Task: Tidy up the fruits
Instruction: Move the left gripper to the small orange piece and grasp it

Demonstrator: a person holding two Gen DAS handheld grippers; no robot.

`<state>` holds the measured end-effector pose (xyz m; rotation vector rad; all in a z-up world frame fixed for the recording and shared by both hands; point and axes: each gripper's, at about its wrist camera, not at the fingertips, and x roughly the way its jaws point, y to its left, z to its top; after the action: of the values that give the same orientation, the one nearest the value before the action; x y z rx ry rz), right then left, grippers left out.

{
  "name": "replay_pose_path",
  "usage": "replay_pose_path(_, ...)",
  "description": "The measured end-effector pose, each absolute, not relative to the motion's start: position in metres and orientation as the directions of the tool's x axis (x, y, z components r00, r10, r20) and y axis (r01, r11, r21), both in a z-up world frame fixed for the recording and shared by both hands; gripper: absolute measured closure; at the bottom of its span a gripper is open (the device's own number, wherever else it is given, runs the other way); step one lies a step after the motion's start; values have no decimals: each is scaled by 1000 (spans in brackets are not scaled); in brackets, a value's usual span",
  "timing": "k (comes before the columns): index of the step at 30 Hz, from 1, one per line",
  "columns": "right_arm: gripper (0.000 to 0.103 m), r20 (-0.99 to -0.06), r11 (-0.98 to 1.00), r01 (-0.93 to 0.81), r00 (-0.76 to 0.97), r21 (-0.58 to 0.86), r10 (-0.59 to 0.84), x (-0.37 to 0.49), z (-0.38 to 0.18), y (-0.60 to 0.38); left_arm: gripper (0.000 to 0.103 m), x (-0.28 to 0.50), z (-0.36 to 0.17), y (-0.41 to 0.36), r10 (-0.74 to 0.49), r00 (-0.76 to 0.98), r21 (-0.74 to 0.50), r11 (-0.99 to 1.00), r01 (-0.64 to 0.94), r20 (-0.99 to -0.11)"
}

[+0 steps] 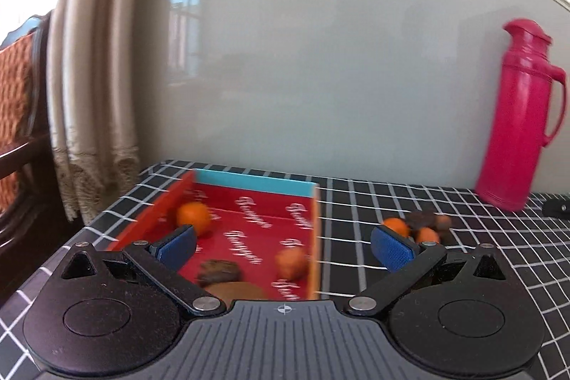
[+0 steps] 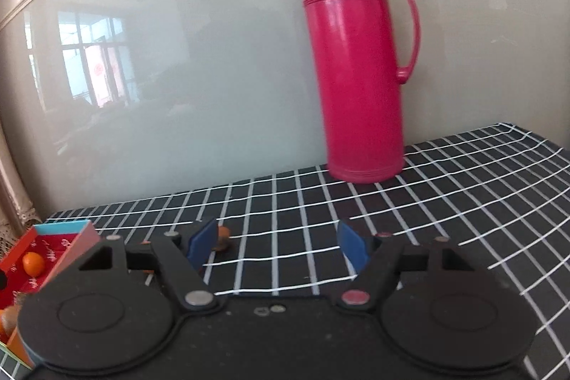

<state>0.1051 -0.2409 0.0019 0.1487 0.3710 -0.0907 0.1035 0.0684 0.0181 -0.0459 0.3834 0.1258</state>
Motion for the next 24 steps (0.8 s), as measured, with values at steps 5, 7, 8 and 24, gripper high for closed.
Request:
replay_pose_path(5, 30, -367, 980, 149, 926, 136, -90, 100, 0, -262, 0, 110, 13, 39, 83, 920, 12, 996, -84, -382)
replay_pose_path(7, 30, -365, 977, 162, 925, 138, -102, 98, 0, -270, 0, 112, 11, 28, 67, 919, 22, 998, -64, -389)
replay_pose_path(8, 30, -364, 975, 170, 925, 141, -108, 96, -1, -274, 0, 113, 10, 22, 64, 920, 31, 998, -57, -387)
replay_pose_path(24, 29, -373, 939, 315, 895, 136, -246, 87, -16, -343, 1, 148, -14, -71, -31, 899, 101, 991, 83, -436)
